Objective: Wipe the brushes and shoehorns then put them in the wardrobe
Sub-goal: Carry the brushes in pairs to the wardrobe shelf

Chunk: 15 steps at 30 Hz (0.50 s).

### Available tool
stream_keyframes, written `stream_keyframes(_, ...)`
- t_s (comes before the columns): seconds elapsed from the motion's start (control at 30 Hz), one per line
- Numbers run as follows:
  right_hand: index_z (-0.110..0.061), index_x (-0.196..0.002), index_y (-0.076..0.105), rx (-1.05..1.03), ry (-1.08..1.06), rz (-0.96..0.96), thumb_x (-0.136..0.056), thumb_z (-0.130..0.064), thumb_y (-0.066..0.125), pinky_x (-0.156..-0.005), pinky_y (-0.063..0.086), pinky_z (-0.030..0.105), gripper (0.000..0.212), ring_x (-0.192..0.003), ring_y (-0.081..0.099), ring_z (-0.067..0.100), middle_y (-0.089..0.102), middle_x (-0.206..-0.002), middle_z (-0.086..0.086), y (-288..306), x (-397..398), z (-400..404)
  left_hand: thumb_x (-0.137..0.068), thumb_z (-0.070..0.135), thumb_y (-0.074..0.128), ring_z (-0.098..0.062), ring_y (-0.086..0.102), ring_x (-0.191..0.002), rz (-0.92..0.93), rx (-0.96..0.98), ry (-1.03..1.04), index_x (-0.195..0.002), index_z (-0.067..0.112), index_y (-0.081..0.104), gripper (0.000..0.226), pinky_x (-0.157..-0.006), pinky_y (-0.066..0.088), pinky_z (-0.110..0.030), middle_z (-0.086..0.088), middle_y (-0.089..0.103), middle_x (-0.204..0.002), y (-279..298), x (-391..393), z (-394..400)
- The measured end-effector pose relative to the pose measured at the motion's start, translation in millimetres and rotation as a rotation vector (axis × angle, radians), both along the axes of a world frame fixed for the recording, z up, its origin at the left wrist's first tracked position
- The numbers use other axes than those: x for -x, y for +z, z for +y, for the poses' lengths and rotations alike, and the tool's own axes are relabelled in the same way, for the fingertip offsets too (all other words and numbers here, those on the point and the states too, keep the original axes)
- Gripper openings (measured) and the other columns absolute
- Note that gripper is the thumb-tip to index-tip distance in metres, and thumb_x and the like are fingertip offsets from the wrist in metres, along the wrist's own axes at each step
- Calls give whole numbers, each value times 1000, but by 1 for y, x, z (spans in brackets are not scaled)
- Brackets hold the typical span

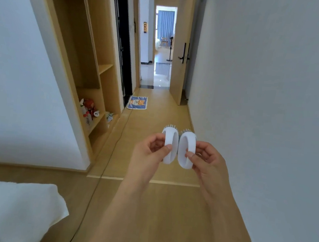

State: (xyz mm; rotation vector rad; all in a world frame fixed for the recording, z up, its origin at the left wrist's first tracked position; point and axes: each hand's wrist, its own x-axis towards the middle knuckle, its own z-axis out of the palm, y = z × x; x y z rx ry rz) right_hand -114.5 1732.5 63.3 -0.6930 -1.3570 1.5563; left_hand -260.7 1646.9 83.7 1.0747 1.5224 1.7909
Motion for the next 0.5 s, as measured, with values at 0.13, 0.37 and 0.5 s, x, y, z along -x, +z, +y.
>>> stream_keyframes(0.13, -10, -115, 67, 2, 57, -6, -87, 0, 69, -93, 54, 44, 30, -107, 69, 26, 74, -111, 8, -2, 25, 65, -90, 11, 67, -26, 69, -92, -27, 6, 41, -107, 18, 70, 18, -76, 56, -35, -6, 73, -97, -4, 19, 56)
stream_keyframes(0.37, -6, -116, 66, 44, 58, -20, -87, 3, 67, -95, 52, 45, 30, -107, 67, 28, 73, -113, 10, -15, 69, 163, -90, 10, 67, -26, 68, -91, -22, 24, 50, -103, 21, 71, 17, -77, 57, -37, -5, 73, -95, -19, 61, 153)
stream_keyframes(0.5, -11, -114, 68, 32, 19, -47, -87, -1, 69, -98, 52, 49, 29, -107, 69, 28, 74, -110, 7, -20, 99, 224, -89, 9, 67, -20, 68, -87, -44, 18, 22, -103, 18, 71, 17, -74, 56, -31, -5, 73, -95, -27, 95, 222)
